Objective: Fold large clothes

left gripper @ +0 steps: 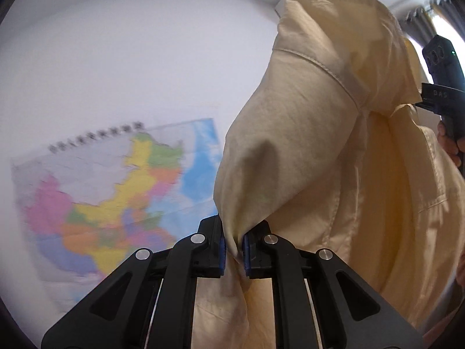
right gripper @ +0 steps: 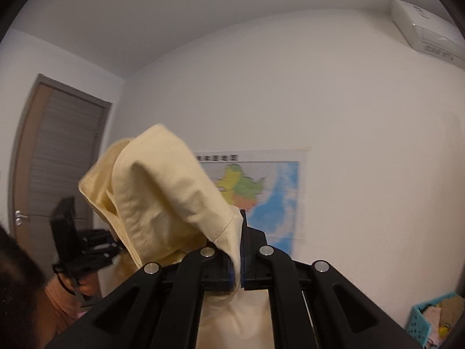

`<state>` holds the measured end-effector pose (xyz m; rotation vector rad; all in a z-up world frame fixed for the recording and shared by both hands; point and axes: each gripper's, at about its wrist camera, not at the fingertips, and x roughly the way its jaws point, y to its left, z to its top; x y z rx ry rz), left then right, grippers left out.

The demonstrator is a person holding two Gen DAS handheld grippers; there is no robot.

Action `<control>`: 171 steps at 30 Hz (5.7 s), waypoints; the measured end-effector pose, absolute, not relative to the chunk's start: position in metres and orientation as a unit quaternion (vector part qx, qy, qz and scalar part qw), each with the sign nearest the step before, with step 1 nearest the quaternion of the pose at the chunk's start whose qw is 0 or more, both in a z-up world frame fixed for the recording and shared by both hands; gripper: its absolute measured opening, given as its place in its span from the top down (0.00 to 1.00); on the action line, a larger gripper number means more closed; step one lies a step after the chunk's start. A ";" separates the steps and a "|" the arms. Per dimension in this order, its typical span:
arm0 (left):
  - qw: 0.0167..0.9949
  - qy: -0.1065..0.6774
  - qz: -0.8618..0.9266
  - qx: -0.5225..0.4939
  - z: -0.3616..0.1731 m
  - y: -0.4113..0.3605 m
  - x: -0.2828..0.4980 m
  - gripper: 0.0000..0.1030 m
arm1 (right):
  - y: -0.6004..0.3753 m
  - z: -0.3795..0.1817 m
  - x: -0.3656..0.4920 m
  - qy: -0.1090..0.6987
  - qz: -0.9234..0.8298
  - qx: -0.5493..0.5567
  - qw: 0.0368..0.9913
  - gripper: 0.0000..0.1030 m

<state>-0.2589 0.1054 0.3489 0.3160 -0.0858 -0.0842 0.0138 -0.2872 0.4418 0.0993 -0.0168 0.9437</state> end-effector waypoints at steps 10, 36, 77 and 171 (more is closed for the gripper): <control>0.983 0.141 0.043 0.108 0.266 0.164 -0.176 0.90 | -0.173 0.311 0.181 0.191 0.515 0.100 0.830 0.97; 0.915 0.388 0.107 -0.028 0.039 0.295 0.005 0.26 | -0.078 0.081 0.285 0.436 0.360 0.022 0.825 0.16; 0.900 0.436 0.001 -0.011 0.009 0.344 -0.091 0.11 | -0.209 -0.034 0.331 0.602 0.131 -0.114 0.779 0.41; 0.865 0.449 -0.128 -0.184 -0.044 0.252 -0.213 0.60 | -0.196 -0.052 0.085 0.532 0.409 0.163 0.724 0.71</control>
